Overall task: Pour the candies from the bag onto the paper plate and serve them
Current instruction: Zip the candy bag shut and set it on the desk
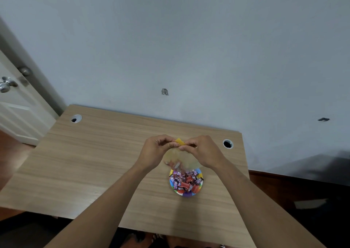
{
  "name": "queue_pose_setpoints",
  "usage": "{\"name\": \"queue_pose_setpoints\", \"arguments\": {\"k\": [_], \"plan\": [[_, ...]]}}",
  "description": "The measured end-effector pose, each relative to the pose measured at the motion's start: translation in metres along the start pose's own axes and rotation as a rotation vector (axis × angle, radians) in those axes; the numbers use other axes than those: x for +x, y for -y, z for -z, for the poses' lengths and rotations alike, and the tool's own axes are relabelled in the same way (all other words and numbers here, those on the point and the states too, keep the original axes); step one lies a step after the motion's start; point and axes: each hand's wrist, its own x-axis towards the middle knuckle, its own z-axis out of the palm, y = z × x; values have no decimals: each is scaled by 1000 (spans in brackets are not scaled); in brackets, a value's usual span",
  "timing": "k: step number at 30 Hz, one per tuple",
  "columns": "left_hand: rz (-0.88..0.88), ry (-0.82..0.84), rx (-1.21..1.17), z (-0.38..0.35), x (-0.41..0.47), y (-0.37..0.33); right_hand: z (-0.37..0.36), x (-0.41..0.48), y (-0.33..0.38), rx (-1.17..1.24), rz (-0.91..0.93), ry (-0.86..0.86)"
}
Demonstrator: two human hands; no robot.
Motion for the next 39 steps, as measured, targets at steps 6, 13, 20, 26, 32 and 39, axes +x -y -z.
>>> {"name": "queue_pose_setpoints", "arguments": {"k": [6,13,20,26,32,39], "plan": [[7,0,13,1,3,4,1,1,3,18,-16,-24],[11,6,4,2,3,7,0,0,1,45,-31,-16],[-25,2,133,-3,-2,6,-2,-3,3,15,-36,30],[-117,-142,360,-19,-10,7,-7,-8,11,4,-53,32],[-88,-147,399,-15,-11,4,-11,-10,8,-19,-53,4],[-84,-149,360,0,-7,-11,-7,-7,6,-107,-24,-35]]}}
